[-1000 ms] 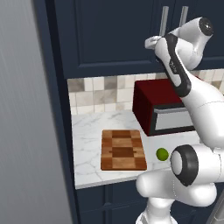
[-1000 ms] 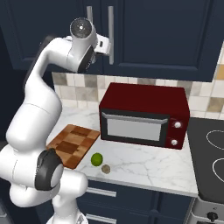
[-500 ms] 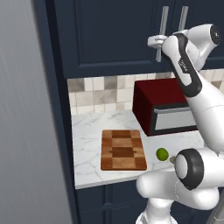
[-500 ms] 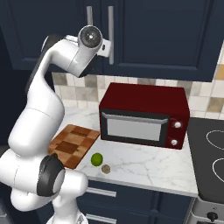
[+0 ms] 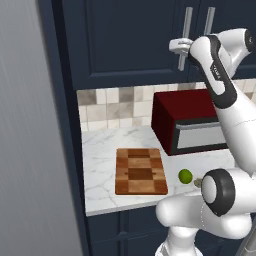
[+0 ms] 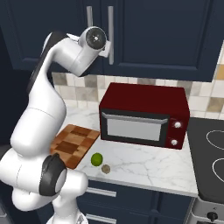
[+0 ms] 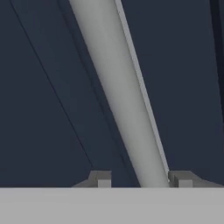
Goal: Open the cabinet. Place the bowl and condiment on the counter. Then place the lime and garlic on the cutting board.
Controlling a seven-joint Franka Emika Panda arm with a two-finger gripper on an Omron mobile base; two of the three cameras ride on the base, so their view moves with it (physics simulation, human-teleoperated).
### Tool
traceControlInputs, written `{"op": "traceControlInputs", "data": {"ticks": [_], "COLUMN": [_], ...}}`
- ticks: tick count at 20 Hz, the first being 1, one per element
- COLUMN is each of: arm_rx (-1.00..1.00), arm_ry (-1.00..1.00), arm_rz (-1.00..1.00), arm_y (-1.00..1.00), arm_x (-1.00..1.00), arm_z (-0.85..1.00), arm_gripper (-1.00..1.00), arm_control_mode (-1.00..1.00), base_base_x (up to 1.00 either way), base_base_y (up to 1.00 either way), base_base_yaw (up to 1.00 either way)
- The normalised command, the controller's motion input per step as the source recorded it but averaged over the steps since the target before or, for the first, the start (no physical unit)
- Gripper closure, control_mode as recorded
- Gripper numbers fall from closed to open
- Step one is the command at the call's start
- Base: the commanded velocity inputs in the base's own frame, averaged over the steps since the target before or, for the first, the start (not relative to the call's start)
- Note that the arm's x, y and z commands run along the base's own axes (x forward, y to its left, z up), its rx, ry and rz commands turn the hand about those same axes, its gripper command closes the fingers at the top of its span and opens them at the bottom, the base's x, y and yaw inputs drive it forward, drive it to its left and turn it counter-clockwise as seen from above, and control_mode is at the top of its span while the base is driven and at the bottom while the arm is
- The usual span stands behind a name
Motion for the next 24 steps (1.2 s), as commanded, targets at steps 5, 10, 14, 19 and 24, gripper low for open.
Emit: {"op": "traceControlInputs", "data": {"ticks": [5, 10, 14, 19, 24], "arm_rx": [0.03, 0.01, 0.00, 0.00, 0.00], "arm_ry": [0.00, 0.00, 0.00, -0.01, -0.07], "arm_rz": [0.13, 0.15, 0.14, 0.10, 0.05], "arm_y": [0.93, 1.00, 1.00, 1.00, 1.00], "arm_x": [0.23, 0.02, -0.04, -0.39, -0.66], "arm_z": [0.00, 0.00, 0.05, 0.12, 0.16], "arm_gripper": [1.00, 1.00, 1.00, 1.00, 1.00], "arm_control_mode": [-1.00, -1.00, -1.00, -1.00, -1.00], "base_base_x": [0.00, 0.00, 0.00, 0.00, 0.00], "base_base_y": [0.00, 0.00, 0.00, 0.00, 0.00], "base_base_yaw": [0.00, 0.00, 0.00, 0.00, 0.00]}}
